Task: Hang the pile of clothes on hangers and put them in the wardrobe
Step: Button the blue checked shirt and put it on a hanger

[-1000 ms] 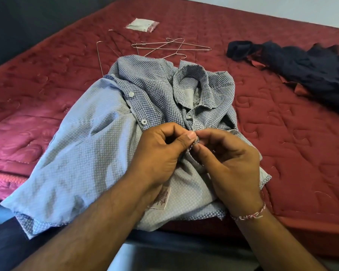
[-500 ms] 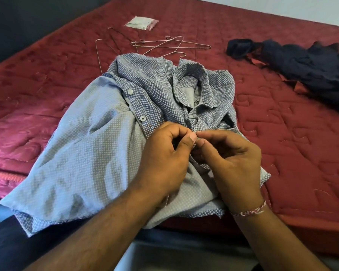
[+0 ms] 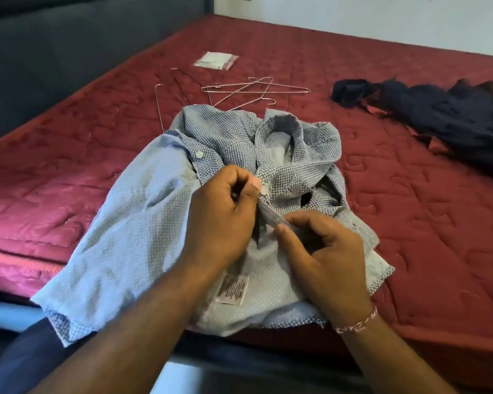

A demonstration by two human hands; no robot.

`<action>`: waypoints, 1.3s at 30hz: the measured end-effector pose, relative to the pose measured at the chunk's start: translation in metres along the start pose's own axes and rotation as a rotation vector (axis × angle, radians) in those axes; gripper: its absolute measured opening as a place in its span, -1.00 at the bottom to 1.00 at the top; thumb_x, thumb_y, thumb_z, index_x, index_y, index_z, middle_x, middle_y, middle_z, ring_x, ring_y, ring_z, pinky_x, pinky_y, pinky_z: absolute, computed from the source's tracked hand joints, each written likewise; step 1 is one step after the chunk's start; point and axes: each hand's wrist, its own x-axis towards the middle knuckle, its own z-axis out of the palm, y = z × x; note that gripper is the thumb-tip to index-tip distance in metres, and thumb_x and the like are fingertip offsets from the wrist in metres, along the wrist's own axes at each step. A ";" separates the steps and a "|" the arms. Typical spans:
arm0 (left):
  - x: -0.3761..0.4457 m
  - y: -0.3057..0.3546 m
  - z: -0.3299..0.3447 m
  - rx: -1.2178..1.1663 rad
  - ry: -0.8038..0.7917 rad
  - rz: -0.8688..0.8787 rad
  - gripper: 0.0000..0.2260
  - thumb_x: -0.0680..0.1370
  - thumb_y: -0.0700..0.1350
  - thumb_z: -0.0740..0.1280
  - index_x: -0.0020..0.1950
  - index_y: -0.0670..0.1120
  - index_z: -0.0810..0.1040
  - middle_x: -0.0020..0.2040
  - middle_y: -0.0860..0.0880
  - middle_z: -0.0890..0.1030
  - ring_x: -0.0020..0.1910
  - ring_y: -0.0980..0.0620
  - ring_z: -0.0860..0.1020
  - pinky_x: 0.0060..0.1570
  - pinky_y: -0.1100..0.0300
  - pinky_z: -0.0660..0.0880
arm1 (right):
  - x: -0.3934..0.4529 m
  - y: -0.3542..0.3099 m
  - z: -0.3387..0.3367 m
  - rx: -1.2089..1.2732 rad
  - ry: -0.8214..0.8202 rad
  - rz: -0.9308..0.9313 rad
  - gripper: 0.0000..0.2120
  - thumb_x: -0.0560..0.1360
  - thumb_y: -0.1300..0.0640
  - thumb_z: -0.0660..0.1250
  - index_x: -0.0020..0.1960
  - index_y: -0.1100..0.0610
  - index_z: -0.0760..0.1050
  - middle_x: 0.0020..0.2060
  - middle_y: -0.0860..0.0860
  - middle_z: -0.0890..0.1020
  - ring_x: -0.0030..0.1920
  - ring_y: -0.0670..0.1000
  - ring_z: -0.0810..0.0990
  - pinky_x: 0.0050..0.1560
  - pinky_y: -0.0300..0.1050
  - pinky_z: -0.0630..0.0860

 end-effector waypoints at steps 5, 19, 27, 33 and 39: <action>0.029 -0.004 -0.043 0.344 -0.418 0.253 -0.68 0.53 0.30 0.30 -0.17 0.08 0.61 -0.33 0.15 0.61 -0.31 0.17 0.58 -0.25 0.02 0.55 | 0.009 -0.003 -0.018 0.034 0.013 0.056 -0.90 0.48 0.22 0.54 -0.08 0.04 0.69 -0.18 -0.19 0.71 -0.15 -0.19 0.67 -0.09 -0.35 0.52; 0.261 0.108 -0.064 0.594 -0.449 0.343 -0.92 0.57 -0.06 0.47 -0.01 -0.02 0.75 -0.09 0.00 0.72 -0.07 -0.01 0.67 -0.06 0.08 0.60 | 0.254 -0.038 -0.135 -0.238 -0.327 0.042 -0.86 0.54 0.17 0.50 -0.18 0.18 0.68 -0.36 -0.07 0.62 -0.33 -0.12 0.52 -0.17 -0.18 0.42; 0.213 0.144 -0.030 0.450 0.374 0.624 -0.81 0.43 -0.16 0.51 -0.12 -0.01 0.51 -0.11 0.04 0.49 -0.23 0.01 0.46 -0.29 0.14 0.35 | 0.246 -0.067 -0.112 -0.475 0.416 -0.104 -0.84 0.50 -0.05 0.46 -0.17 0.02 0.63 -0.30 -0.12 0.67 -0.26 -0.02 0.64 -0.23 -0.11 0.55; 0.075 0.050 -0.014 0.302 0.102 0.216 -0.81 0.41 -0.12 0.46 -0.20 0.04 0.44 -0.31 0.11 0.54 -0.31 0.04 0.54 -0.30 0.08 0.47 | 0.107 -0.021 -0.034 0.195 0.003 0.249 -0.80 0.51 0.19 0.52 -0.29 0.12 0.65 -0.40 0.02 0.65 -0.36 -0.12 0.54 -0.26 -0.09 0.51; -0.020 0.011 0.000 -0.141 -0.099 -0.099 -0.80 0.48 -0.21 0.51 -0.02 0.08 0.63 -0.13 0.15 0.68 -0.20 0.16 0.63 -0.11 0.13 0.62 | 0.032 -0.022 0.002 0.729 -0.074 0.523 -0.89 0.53 0.27 0.44 -0.17 0.16 0.64 -0.44 0.04 0.50 -0.49 -0.09 0.39 -0.47 -0.24 0.38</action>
